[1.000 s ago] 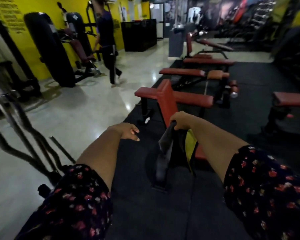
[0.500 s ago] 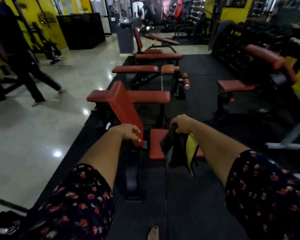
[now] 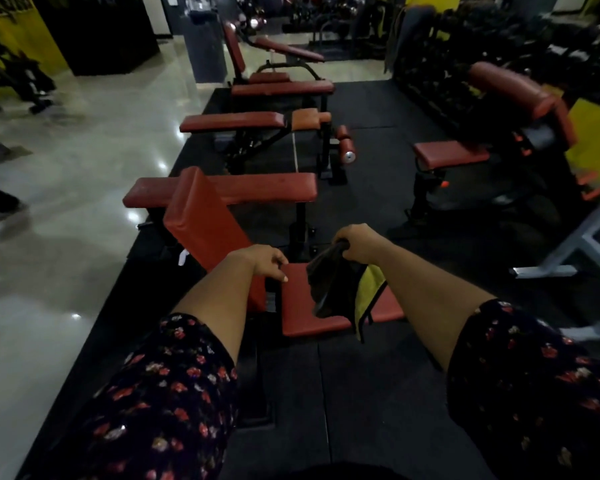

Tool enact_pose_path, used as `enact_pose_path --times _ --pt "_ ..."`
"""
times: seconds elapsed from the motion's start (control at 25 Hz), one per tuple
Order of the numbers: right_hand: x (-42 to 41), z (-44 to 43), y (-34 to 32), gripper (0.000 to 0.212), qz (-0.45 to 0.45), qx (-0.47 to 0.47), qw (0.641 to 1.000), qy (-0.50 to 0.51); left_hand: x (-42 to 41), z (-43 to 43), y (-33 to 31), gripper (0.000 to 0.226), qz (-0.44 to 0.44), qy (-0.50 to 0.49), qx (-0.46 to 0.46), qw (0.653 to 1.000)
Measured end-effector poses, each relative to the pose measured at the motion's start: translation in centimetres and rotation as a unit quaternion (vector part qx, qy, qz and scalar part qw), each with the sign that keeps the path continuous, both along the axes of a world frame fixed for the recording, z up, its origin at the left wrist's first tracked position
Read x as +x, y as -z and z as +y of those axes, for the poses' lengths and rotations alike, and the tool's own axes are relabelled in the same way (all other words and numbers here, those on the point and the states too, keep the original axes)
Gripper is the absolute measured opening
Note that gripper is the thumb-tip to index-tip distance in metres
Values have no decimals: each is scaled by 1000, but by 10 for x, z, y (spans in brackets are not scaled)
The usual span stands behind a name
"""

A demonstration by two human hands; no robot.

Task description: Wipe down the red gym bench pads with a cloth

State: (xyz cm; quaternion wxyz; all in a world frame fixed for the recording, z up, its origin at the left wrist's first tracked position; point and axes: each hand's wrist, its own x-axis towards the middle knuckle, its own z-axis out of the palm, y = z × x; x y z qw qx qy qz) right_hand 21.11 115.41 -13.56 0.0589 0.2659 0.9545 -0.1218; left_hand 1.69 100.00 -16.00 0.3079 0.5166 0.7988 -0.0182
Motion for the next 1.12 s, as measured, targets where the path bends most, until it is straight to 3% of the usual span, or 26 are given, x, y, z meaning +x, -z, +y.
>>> enact_pose_path --times 0.32,0.68,1.12 --pt "-52 94 14 35 12 -19 1000 -10 -39 78 5 59 -7 -26 0 1000" --pt "-137 189 1 39 20 -17 990 -137 -75 120 2 57 23 -179 72 981" --pt "-226 184 14 40 39 -59 956 -284 -99 83 13 60 23 -301 81 950"
